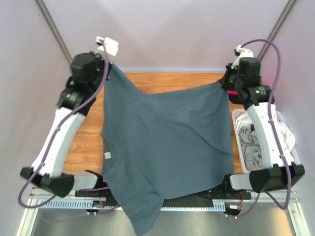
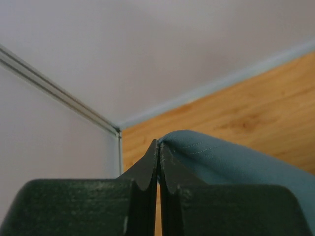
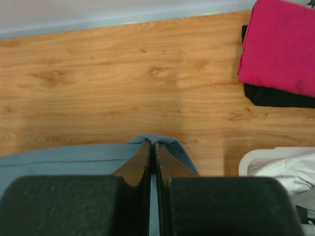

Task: Fold and stack the t-shirts
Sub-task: Flatten the tshirt out

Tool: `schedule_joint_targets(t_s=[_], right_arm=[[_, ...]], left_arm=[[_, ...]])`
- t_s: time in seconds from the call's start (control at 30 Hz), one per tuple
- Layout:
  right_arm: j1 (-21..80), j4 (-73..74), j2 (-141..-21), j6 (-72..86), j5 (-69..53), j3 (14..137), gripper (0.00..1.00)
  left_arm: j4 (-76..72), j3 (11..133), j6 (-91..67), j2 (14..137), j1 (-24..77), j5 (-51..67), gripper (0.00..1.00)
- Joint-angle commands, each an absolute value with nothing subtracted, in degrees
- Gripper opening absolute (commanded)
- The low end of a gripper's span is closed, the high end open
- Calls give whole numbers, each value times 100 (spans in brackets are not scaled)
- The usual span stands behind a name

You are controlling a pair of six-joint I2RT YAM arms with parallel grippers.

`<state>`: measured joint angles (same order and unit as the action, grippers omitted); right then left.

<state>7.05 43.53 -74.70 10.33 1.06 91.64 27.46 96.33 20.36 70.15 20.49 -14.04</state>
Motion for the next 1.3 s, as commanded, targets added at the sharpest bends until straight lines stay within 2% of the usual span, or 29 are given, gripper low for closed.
schedule_joint_targets(t_s=[0.0, 0.1, 0.27, 0.37, 0.67, 0.87, 1.0, 1.27], right_arm=[[694, 3323, -7916, 1142, 290, 9035, 0], [686, 2980, -8671, 1195, 395, 9131, 1], [668, 2558, -9929, 1187, 615, 9684, 0], [633, 2549, -11087, 1213, 633, 10587, 0], [334, 2462, -13041, 1309, 440, 12532, 0], [167, 1689, -13736, 1204, 282, 13306, 0], [149, 1021, -14132, 1011, 211, 13622, 1], [149, 650, -14748, 1002, 439, 13975, 0]], left_arm=[[2155, 9361, 2250, 7556, 1899, -1583, 0], [1759, 9272, 2022, 8232, 1584, -1372, 0], [1337, 9851, 1925, 9367, 1178, -1117, 0], [1100, 10273, 2038, 10245, 976, -1037, 0], [923, 11636, 2162, 11889, 940, -1019, 0], [861, 12102, 1750, 12401, 940, -1020, 0], [888, 12068, 1512, 12358, 940, -1010, 0], [809, 11935, 1477, 12112, 949, -1117, 0]])
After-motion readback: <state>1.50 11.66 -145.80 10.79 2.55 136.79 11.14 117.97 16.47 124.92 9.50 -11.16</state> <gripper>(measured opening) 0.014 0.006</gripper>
